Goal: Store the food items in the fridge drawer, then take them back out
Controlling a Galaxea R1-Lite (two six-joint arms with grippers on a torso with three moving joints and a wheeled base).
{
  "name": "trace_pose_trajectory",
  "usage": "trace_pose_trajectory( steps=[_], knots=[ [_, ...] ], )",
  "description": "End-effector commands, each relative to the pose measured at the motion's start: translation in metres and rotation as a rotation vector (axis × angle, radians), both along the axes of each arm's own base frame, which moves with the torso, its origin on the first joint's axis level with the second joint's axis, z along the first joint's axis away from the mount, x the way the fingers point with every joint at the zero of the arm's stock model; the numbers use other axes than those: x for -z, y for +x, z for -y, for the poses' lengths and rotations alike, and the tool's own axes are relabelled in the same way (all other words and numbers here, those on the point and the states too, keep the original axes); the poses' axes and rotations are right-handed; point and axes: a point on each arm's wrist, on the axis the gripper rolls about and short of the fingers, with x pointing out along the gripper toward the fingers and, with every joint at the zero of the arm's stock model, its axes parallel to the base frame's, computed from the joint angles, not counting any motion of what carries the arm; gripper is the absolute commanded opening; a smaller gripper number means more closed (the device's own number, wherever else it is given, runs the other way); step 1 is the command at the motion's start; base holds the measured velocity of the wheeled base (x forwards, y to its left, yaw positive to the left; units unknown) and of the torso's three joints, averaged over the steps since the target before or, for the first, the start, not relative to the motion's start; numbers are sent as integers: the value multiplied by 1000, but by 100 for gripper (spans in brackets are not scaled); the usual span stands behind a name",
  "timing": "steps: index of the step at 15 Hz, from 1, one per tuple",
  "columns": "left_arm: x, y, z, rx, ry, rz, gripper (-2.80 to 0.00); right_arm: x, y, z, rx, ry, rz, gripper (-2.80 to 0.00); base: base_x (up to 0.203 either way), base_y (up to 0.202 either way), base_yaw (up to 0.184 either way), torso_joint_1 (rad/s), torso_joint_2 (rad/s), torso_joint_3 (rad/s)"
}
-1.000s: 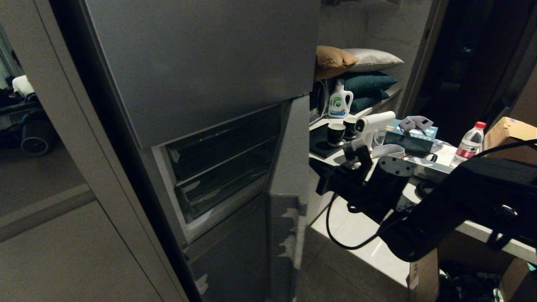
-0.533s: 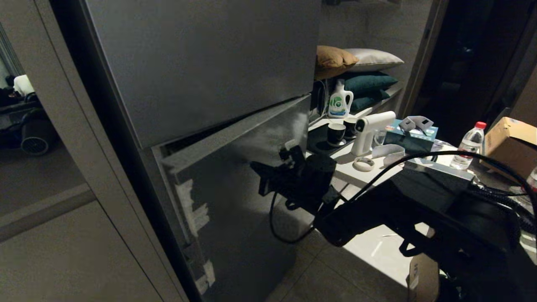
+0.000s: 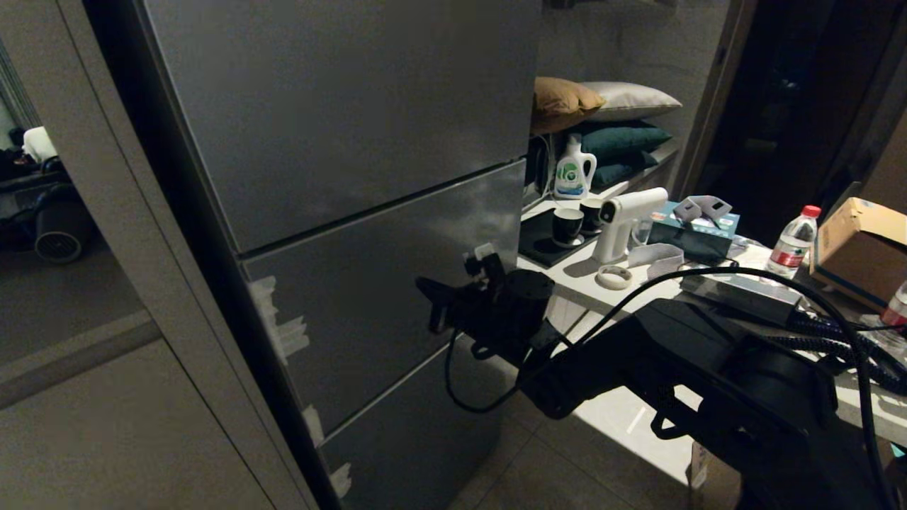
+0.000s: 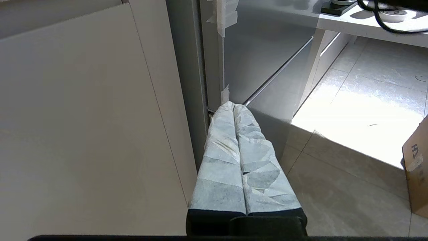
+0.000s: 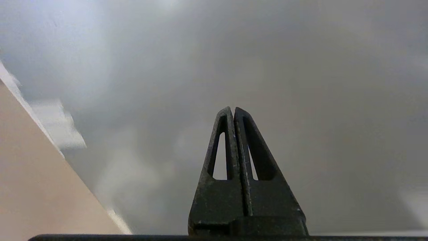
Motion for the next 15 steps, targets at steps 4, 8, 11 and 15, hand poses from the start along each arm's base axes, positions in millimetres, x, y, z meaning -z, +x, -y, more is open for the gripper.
trace_pose_trajectory(
  steps=[4, 8, 11, 15],
  knots=[
    [0, 0, 0, 1, 0, -1, -280, -22, -54, 45, 11, -58, -55, -280, 0, 0, 0, 0, 0, 0],
    [0, 0, 0, 1, 0, -1, -280, -68, -140, 116, 54, -64, -61, -280, 0, 0, 0, 0, 0, 0],
    [0, 0, 0, 2, 0, -1, -280, -96, -204, 170, 144, -32, -30, -280, 0, 0, 0, 0, 0, 0],
    [0, 0, 0, -10, -51, 3, -280, -118, -272, 229, 337, 16, -1, -280, 0, 0, 0, 0, 0, 0]
  ],
)
